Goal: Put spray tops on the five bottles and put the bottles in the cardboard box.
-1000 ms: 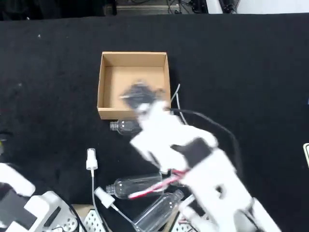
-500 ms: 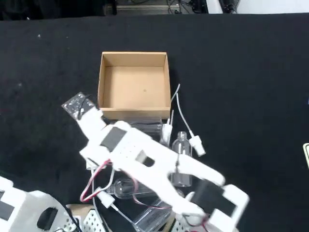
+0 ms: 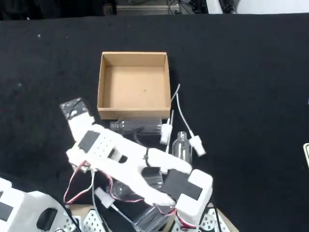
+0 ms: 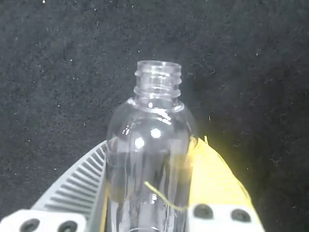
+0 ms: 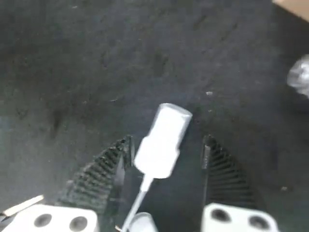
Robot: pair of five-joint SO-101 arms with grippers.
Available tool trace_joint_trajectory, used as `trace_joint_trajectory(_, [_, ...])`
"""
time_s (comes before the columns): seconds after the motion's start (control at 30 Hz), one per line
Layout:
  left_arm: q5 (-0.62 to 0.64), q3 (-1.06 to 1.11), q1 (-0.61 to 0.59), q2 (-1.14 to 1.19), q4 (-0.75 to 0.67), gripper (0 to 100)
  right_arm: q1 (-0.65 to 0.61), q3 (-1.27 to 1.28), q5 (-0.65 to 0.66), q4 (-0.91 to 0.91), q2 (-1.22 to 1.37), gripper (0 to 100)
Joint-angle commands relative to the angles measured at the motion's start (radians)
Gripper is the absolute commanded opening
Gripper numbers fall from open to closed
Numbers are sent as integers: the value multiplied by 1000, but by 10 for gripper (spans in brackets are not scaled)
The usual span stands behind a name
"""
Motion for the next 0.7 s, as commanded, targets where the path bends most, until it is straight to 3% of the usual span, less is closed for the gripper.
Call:
trace_joint_trajectory(0.0, [5,-54,-10,-5,-21,32,-51,-94,-11,-21,33,198])
trace_joint_trajectory(0.3, [5,-61,-30,-12,-21,32,-31,-97,8,0,134,177])
trace_joint_trajectory(0.4, [5,-61,-30,-12,-21,32,-31,-101,104,23,142,15])
trace_joint_trajectory(0.67, [8,-62,-27,-14,-12,32,64,-200,252,176,-96,10])
